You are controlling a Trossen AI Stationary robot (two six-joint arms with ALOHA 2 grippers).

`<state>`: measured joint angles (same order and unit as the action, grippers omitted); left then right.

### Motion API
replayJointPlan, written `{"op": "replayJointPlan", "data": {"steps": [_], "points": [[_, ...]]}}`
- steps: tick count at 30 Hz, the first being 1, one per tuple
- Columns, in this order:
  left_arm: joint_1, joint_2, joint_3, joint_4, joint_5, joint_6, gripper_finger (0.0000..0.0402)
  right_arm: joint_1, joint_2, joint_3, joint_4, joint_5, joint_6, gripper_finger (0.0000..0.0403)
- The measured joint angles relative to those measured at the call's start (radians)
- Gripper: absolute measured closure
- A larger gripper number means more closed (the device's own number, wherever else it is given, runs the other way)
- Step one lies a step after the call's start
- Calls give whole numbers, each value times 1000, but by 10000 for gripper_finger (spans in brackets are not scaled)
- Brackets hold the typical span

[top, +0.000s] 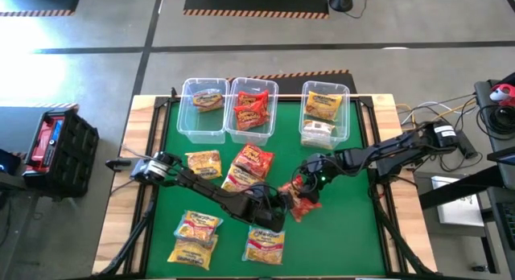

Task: Sort Maruchan noodles
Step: Put the bottom orange noodle pack into the top center transparent bin

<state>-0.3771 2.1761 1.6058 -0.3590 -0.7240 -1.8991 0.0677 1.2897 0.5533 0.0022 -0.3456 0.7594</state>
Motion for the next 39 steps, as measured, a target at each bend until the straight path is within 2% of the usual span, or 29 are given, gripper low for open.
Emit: {"op": "replayJointPlan", "data": {"steps": [5,9,16,21,25,28,31,37,39], "points": [[-2,-10,49,-146,0,-21,232,-2,-48,0,-3,-4,-15,263],[-2,-31,108,-327,14,-34,232,-18,-104,0,-9,-6,-30,263],[-1,-51,216,-732,140,-52,232,-101,-178,25,-65,5,-97,262],[-1,-53,249,-948,236,-37,232,-176,-192,123,-92,6,-185,262],[13,-55,241,-997,309,36,232,-243,-173,264,-211,23,-317,262],[26,-57,226,-995,323,81,232,-290,-153,378,-342,131,-449,262],[40,-63,209,-996,322,115,232,-339,-123,486,-402,224,-576,262],[60,-130,145,-1045,291,140,232,-430,-35,656,-364,250,-692,264],[62,-160,105,-1048,287,136,232,-449,3,684,-330,287,-727,264]]}}
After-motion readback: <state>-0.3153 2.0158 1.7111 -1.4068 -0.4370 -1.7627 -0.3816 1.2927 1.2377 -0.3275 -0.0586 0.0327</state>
